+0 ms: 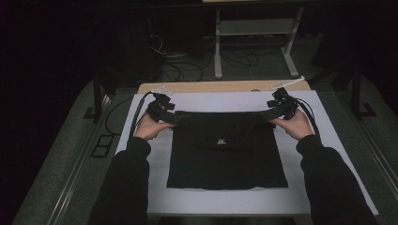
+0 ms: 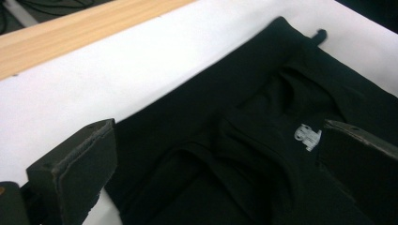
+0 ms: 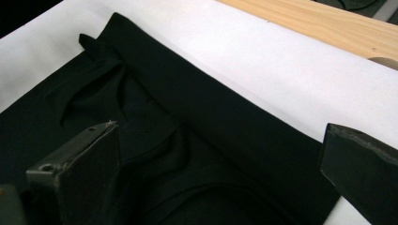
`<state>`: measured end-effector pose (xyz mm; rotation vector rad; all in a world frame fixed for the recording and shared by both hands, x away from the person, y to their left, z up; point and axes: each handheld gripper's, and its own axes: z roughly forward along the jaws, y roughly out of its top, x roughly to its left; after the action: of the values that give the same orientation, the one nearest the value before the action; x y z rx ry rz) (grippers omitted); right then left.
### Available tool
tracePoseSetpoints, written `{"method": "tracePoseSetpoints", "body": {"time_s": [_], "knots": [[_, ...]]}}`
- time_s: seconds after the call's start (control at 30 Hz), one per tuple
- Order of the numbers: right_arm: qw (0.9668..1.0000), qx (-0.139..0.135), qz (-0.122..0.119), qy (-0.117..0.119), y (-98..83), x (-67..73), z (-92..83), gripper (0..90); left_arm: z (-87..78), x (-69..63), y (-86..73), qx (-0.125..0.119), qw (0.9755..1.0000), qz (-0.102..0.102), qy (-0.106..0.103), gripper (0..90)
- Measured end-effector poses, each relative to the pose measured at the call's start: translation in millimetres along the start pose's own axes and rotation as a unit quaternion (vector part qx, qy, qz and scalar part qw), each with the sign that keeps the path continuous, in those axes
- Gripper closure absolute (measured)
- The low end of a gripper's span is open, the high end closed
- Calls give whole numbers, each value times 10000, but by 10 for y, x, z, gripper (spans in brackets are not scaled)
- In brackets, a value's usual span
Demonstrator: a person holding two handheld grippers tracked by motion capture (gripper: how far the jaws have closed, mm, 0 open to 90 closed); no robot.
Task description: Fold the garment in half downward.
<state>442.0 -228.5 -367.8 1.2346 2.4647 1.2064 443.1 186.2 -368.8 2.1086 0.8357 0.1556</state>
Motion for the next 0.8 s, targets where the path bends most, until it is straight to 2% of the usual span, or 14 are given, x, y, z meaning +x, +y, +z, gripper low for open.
{"method": "tracePoseSetpoints", "body": {"time_s": [0.2,0.33,0.47,0.8], "knots": [[9999,13,-69,141,1,78,75,0,52,-55,-4,-17,9999,50,-137,0],[9996,129,-146,211,-16,131,144,0,80,-71,-35,13,9998,90,-181,0],[9993,161,-185,296,-50,170,209,0,103,-87,-75,-46,9994,55,-335,0],[9981,315,-239,473,-171,231,403,0,193,-110,-156,-11,9990,34,-440,0]]}}
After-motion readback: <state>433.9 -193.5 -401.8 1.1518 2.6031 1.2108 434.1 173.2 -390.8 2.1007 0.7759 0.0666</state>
